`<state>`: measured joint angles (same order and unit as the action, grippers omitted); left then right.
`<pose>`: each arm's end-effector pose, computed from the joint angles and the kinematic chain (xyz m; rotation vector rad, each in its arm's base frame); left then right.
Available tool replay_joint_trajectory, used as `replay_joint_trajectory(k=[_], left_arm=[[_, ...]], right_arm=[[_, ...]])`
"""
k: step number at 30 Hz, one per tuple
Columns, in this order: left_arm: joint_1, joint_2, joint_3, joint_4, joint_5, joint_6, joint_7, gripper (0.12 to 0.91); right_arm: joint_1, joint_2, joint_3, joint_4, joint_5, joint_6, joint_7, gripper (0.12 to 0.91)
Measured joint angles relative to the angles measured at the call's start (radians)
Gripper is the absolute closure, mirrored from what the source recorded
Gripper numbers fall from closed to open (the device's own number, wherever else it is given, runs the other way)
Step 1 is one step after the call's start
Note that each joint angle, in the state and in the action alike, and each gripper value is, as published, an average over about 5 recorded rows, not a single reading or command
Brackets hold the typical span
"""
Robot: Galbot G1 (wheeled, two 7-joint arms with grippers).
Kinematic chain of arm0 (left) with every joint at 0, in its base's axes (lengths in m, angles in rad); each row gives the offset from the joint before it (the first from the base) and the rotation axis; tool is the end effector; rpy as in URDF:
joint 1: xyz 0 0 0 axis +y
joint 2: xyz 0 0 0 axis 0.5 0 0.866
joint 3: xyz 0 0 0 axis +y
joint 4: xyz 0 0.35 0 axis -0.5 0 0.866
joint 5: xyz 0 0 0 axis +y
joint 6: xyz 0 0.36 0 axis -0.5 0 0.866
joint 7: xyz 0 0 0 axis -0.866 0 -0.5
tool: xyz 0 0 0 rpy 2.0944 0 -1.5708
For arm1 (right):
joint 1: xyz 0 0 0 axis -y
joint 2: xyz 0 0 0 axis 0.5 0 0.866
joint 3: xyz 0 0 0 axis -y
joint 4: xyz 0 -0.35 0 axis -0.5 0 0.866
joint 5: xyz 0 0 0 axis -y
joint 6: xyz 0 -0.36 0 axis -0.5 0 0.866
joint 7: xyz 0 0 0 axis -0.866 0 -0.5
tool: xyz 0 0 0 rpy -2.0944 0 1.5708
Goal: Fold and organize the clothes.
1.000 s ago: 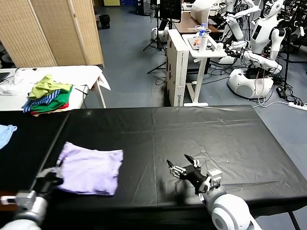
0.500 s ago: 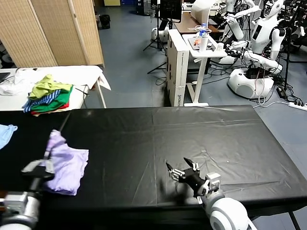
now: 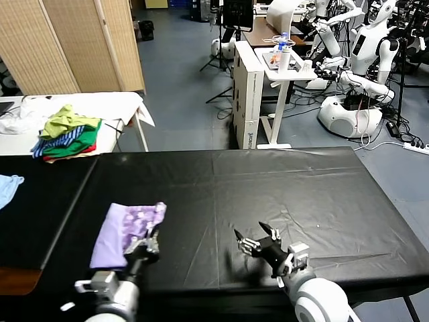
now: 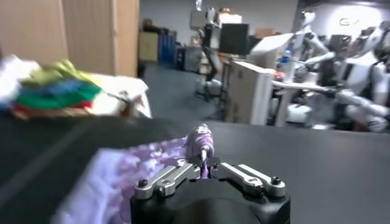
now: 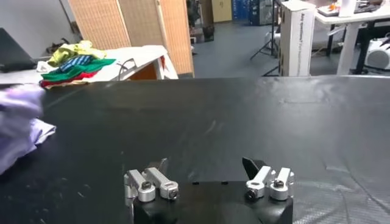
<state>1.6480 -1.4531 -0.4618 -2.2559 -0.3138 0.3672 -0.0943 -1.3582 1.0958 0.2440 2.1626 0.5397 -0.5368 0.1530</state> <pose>0.1598 -0.0027 -0.2591 -0.1187 -2.8096 0.3042 0.2213 0.0051 -0.2501 0.5272 -2.6442 -0.0694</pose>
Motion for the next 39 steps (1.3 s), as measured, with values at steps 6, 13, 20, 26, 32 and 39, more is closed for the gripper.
replay_joint_trajectory(k=[6,13,20,26,32,39], left_arm=[[-0.045,-0.045,0.083,0.060,-0.005,0.001,0.003,0.850],[-0.079,-0.082,0.142,0.123,0.031,-0.001,0.008,0.850],[-0.088,-0.089,0.164,0.138,0.070,-0.009,0.048,0.667],[-0.115,-0.048,0.120,0.106,0.093,-0.062,0.100,0.295],[-0.116,0.026,0.029,0.097,0.114,-0.111,0.098,0.127],[-0.084,0.044,-0.025,0.095,0.188,-0.161,0.097,0.123]], right_arm=[[-0.002,-0.002,0.003,-0.004,-0.005,-0.001,0.000,0.118],[0.006,-0.010,-0.003,0.000,0.028,-0.013,0.001,0.118],[0.040,-0.031,-0.025,0.006,0.139,-0.052,0.022,0.118],[0.094,-0.038,-0.078,-0.006,0.284,-0.075,0.076,0.118],[0.149,-0.013,-0.153,-0.048,0.310,-0.079,0.087,0.118],[0.191,0.044,-0.237,-0.116,0.279,-0.076,0.090,0.153]])
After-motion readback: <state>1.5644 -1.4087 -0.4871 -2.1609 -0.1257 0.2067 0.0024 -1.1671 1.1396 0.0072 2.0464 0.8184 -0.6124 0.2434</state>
